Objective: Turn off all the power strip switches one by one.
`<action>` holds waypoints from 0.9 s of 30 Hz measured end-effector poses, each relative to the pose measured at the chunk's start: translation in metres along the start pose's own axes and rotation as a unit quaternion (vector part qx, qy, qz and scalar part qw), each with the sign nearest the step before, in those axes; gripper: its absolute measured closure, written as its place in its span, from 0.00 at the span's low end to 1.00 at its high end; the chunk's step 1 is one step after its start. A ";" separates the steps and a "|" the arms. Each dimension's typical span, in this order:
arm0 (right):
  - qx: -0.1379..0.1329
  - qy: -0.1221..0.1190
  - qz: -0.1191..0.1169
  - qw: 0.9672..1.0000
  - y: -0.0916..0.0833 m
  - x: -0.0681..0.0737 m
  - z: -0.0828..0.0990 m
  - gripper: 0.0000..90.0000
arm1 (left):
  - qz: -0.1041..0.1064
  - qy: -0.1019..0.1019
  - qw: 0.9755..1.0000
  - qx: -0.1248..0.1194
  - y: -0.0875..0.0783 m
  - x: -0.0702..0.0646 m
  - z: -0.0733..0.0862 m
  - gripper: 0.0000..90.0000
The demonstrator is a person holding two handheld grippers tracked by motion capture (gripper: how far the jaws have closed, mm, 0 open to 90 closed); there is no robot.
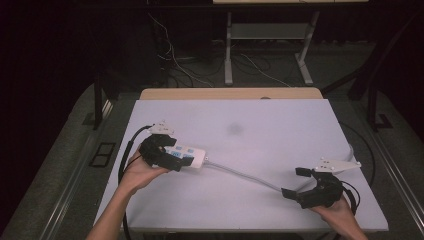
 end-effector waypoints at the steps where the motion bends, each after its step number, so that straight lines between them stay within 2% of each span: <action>1: 0.000 0.000 0.000 1.000 0.000 0.000 0.000 0.01 | -0.001 0.001 1.000 0.002 0.001 0.001 -0.002 0.07; 7: 0.001 -0.001 0.000 1.000 0.000 0.000 0.000 0.01 | -0.003 0.001 1.000 0.012 0.007 0.008 -0.011 0.12; 13: 0.000 0.000 0.000 1.000 0.000 -0.001 0.000 0.01 | -0.010 -0.009 1.000 0.023 0.015 0.015 -0.016 0.18; 24: 0.000 0.000 0.000 1.000 0.000 -0.002 0.000 0.01 | -0.019 -0.014 0.999 0.035 0.027 0.026 -0.016 0.31; 27: 0.001 0.001 -0.002 1.000 0.000 -0.002 0.001 0.01 | -0.020 -0.021 0.999 0.039 0.030 0.030 -0.016 0.34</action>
Point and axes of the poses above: each handheld gripper's, and its own axes: y roughly forward along the jaws, z roughly out of its underside, x roughly to its left, the point moved 2 cm from there along y, roughly forward along the jaws, and after that the axes turned 2 degrees about x, right-handed, at the moved point
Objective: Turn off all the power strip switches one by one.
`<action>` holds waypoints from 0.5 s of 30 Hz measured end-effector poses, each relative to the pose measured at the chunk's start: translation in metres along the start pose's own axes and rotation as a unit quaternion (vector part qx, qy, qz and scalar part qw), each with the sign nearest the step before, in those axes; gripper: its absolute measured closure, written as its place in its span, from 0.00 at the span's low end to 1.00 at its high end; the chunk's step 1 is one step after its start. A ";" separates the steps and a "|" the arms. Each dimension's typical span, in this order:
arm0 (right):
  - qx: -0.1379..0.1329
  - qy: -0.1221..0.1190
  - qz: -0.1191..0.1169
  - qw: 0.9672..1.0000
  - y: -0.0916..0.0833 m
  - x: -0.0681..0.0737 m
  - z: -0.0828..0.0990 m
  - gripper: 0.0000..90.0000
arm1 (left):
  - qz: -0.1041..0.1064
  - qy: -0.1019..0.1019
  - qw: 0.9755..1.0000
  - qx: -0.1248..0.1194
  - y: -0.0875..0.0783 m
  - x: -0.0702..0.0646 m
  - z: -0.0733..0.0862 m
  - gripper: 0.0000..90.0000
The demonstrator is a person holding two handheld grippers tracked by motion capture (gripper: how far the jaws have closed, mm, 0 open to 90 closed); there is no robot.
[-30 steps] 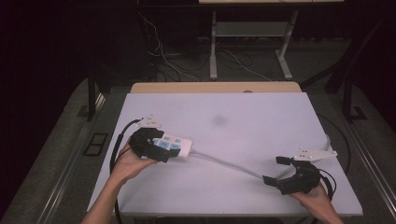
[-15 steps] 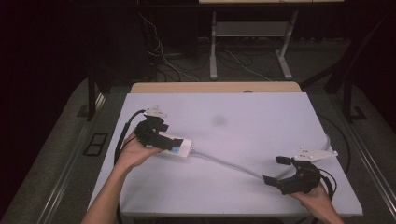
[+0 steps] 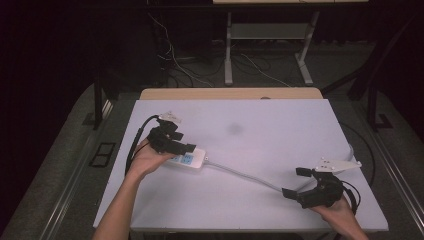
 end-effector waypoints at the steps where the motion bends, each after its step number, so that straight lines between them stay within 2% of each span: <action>1: 0.000 0.000 0.000 1.000 0.000 0.000 0.000 0.01 | -0.001 -0.004 1.000 0.000 0.001 0.001 0.000 0.35; 8: 0.002 -0.001 -0.003 1.000 0.000 0.000 0.000 0.01 | -0.002 -0.006 1.000 0.005 0.004 0.006 0.001 0.51; 12: 0.002 -0.002 -0.003 1.000 0.001 0.000 0.000 0.01 | 0.003 -0.001 1.000 0.011 0.007 0.005 0.002 0.67; 15: 0.002 -0.002 -0.003 1.000 0.000 0.000 0.000 0.01 | 0.004 -0.001 1.000 0.014 0.010 0.006 0.002 0.84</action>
Point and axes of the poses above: each handheld gripper's, and its own axes: y roughly forward along the jaws, z roughly out of its underside, x roughly to its left, the point moved 2 cm from there along y, roughly forward along the jaws, and after that the axes turned 2 degrees about x, right-handed, at the moved point
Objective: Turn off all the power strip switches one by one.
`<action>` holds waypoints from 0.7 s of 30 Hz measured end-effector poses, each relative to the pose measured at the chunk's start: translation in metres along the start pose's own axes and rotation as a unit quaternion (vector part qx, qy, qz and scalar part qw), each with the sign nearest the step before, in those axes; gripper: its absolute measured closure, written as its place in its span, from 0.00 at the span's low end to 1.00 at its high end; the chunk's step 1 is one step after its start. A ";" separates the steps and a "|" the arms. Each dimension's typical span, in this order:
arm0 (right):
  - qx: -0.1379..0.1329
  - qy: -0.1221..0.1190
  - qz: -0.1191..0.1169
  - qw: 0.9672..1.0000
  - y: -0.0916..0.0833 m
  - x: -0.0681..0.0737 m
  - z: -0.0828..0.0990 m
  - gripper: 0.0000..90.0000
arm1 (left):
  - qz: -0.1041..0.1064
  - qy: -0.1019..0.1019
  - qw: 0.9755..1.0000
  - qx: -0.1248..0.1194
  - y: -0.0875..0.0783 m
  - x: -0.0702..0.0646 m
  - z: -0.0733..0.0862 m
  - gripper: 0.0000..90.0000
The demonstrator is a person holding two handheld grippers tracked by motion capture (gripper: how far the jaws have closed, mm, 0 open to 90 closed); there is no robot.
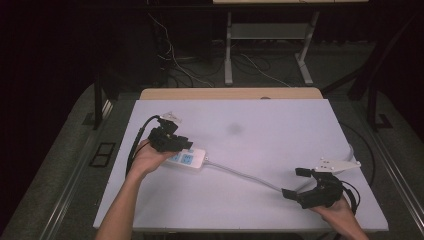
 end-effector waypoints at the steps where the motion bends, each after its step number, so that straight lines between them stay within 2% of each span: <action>1: 0.000 0.000 0.000 1.000 0.000 0.000 0.000 0.01 | 0.002 -0.001 1.000 0.001 0.001 0.000 0.000 0.90; 3: 0.000 0.000 0.000 1.000 0.000 0.000 0.000 0.01 | 0.003 0.000 1.000 0.005 0.003 0.001 0.000 0.99; 9: 0.001 -0.001 -0.001 1.000 0.000 0.000 0.000 0.01 | -0.002 0.007 1.000 0.017 0.013 0.000 0.000 0.99; 15: 0.002 -0.001 -0.001 1.000 0.000 0.000 0.001 0.01 | -0.004 0.001 1.000 0.017 0.021 0.001 -0.001 0.99; 21: 0.003 -0.002 -0.002 1.000 0.000 0.000 0.001 0.01 | -0.010 0.001 0.999 0.032 0.032 0.004 0.001 0.99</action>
Point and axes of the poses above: each handheld gripper's, and its own axes: y roughly forward along the jaws, z roughly out of its underside, x roughly to its left, the point moved 2 cm from there along y, roughly forward along the jaws, and after that the axes turned 2 degrees about x, right-handed, at the moved point
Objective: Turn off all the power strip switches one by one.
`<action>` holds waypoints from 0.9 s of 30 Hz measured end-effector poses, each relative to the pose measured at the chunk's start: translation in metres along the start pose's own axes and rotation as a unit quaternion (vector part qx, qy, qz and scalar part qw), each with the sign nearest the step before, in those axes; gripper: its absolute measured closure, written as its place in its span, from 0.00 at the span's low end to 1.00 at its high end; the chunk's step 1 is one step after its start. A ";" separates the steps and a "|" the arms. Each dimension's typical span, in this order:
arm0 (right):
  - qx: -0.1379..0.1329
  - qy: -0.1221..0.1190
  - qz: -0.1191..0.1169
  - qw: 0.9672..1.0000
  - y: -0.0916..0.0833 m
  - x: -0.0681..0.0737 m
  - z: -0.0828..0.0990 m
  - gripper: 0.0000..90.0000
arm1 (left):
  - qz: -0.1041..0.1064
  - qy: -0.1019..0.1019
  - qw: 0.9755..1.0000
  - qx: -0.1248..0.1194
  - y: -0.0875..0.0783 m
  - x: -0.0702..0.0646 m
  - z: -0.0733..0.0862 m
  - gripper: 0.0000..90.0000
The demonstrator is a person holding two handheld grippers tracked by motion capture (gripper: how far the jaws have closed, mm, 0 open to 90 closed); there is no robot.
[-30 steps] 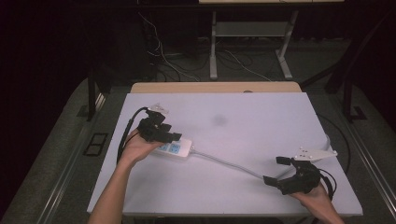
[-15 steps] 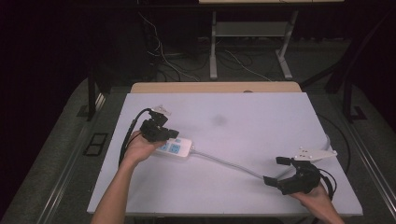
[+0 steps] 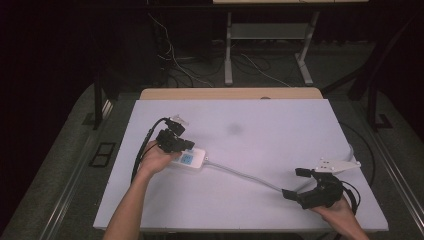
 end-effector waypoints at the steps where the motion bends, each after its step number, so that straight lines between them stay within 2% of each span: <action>1: 0.000 0.000 0.000 1.000 0.000 0.000 0.000 0.01 | -0.002 0.000 1.000 0.004 0.001 0.000 0.000 0.99; 6: 0.002 0.000 0.000 1.000 0.001 0.000 0.000 0.01 | -0.009 -0.001 1.000 0.007 0.006 0.001 0.001 0.99; 11: 0.001 -0.002 0.000 1.000 0.000 0.000 0.000 0.01 | -0.010 0.001 1.000 0.021 0.011 0.002 0.002 0.99; 18: 0.001 -0.001 0.000 1.000 0.000 0.000 0.000 0.01 | -0.002 -0.005 1.000 0.009 0.011 0.003 0.005 0.99; 21: -0.001 -0.003 -0.001 1.000 -0.001 0.001 0.000 0.01 | 0.004 -0.008 1.000 0.010 0.011 0.005 0.006 0.99; 25: 0.000 -0.003 0.000 1.000 -0.001 0.001 0.000 0.01 | 0.000 -0.004 1.000 0.011 0.012 0.003 0.005 1.00; 27: -0.001 -0.003 0.001 1.000 -0.001 0.001 0.000 0.01 | 0.003 -0.011 1.000 0.012 0.012 0.004 0.006 1.00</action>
Point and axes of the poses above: each handheld gripper's, and its own axes: y roughly forward along the jaws, z roughly out of its underside, x roughly to its left, the point moved 2 cm from there along y, roughly forward along the jaws, and after that the axes turned 2 degrees about x, right-handed, at the moved point
